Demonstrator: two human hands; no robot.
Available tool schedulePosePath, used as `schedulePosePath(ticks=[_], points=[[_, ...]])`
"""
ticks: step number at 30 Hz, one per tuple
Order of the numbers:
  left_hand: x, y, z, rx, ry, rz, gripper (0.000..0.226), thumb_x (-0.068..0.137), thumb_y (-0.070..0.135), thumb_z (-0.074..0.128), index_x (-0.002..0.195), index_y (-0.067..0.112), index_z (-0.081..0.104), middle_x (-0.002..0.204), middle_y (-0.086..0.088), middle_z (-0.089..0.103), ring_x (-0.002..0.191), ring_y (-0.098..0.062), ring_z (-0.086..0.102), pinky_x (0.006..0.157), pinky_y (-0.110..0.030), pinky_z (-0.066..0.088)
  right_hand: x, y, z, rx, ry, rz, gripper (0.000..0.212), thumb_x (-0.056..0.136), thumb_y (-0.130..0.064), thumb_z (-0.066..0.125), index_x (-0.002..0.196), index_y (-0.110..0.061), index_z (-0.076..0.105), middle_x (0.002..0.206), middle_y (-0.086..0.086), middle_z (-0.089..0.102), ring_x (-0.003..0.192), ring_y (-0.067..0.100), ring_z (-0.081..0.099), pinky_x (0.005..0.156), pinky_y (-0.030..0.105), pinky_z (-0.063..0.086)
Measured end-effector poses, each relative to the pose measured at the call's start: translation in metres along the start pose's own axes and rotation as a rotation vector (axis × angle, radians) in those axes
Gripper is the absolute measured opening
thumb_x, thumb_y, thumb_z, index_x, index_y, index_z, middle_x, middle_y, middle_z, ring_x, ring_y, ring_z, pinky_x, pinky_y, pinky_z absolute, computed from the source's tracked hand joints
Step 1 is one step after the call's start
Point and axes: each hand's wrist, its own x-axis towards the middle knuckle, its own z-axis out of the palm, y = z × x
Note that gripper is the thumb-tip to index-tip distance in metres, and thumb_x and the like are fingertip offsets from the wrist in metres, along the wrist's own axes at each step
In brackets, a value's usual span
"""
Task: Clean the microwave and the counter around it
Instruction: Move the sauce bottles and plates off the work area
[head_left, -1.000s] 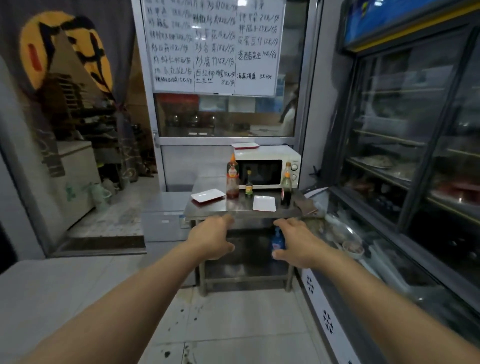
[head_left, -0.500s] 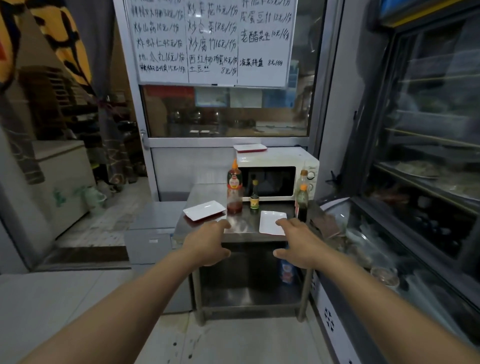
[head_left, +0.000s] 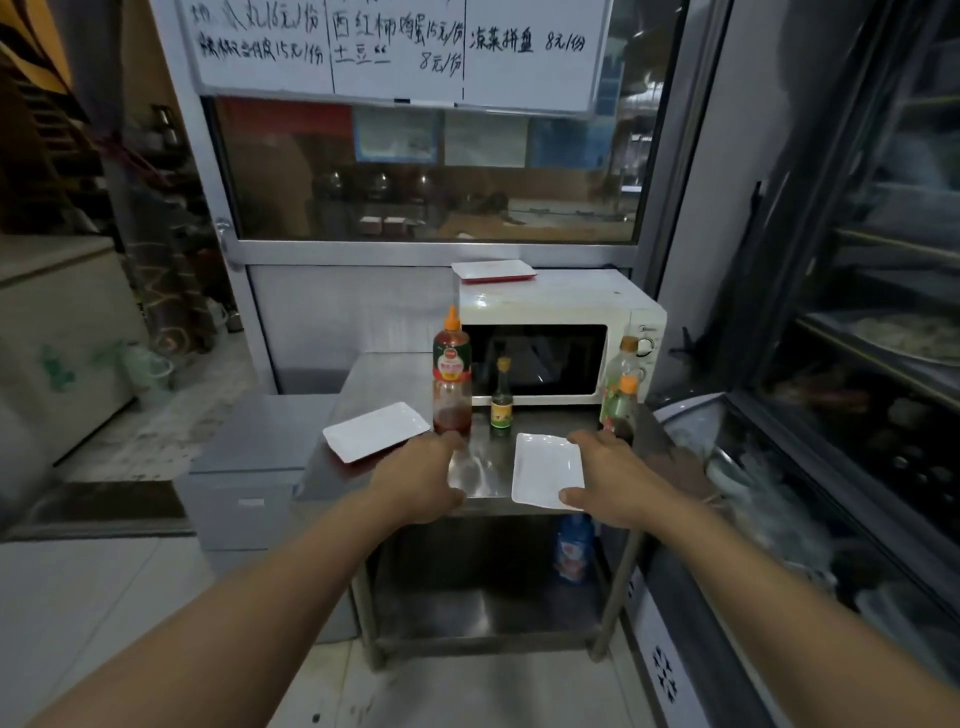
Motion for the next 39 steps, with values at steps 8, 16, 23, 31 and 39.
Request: schedulePosePath(ticks=[8, 16, 23, 31, 39], points=[[0.097, -0.039, 0.002, -0.012, -0.070, 0.096, 0.054, 0.078, 0.029, 0.070, 0.126, 0.018, 0.049, 0.122, -0.004, 0.058, 0.108, -0.024, 0.056, 0.088, -0.037, 0.050, 0.077, 0.007, 0.009, 0.042, 0.065, 0.119, 0.070, 0.083, -0.034, 0.066, 0.140, -0.013, 0.031, 0.140, 0.010, 0.039, 0.129, 0.027, 0.039, 0.100, 0.036, 0.040], [0.182, -0.045, 0.021, -0.037, -0.149, 0.217, 0.036, 0.077, 0.022, 0.067, 0.110, 0.020, 0.052, 0.109, -0.007, 0.061, 0.094, -0.024, 0.058, 0.082, -0.037, 0.052, 0.122, 0.039, 0.018, 0.177, 0.215, 0.316, 0.063, 0.083, -0.026, 0.068, 0.134, -0.006, 0.039, 0.132, 0.015, 0.048, 0.119, 0.029, 0.048, 0.094, 0.030, 0.039], [0.242, -0.020, 0.058, -0.092, -0.176, 0.302, 0.035, 0.077, 0.025, 0.068, 0.109, 0.020, 0.052, 0.113, -0.001, 0.060, 0.105, -0.023, 0.057, 0.085, -0.038, 0.050, 0.161, 0.094, 0.026, 0.253, 0.350, 0.487, 0.059, 0.078, -0.022, 0.074, 0.127, -0.006, 0.044, 0.125, 0.017, 0.052, 0.116, 0.031, 0.049, 0.091, 0.031, 0.039], [0.308, 0.017, 0.107, -0.116, -0.224, 0.245, 0.057, 0.079, 0.027, 0.069, 0.131, 0.023, 0.047, 0.127, -0.001, 0.056, 0.113, -0.022, 0.056, 0.090, -0.033, 0.048, 0.212, 0.169, 0.048, 0.295, 0.335, 0.578, 0.072, 0.074, -0.032, 0.076, 0.128, -0.006, 0.038, 0.130, 0.018, 0.047, 0.117, 0.033, 0.048, 0.090, 0.033, 0.040], [0.355, 0.037, 0.152, -0.074, -0.258, 0.191, 0.066, 0.082, 0.034, 0.067, 0.140, 0.024, 0.037, 0.142, -0.002, 0.046, 0.128, -0.020, 0.045, 0.102, -0.033, 0.039, 0.252, 0.208, 0.083, 0.464, 0.406, 0.552, 0.073, 0.068, -0.028, 0.082, 0.124, -0.004, 0.041, 0.122, 0.014, 0.057, 0.111, 0.032, 0.055, 0.086, 0.035, 0.045]])
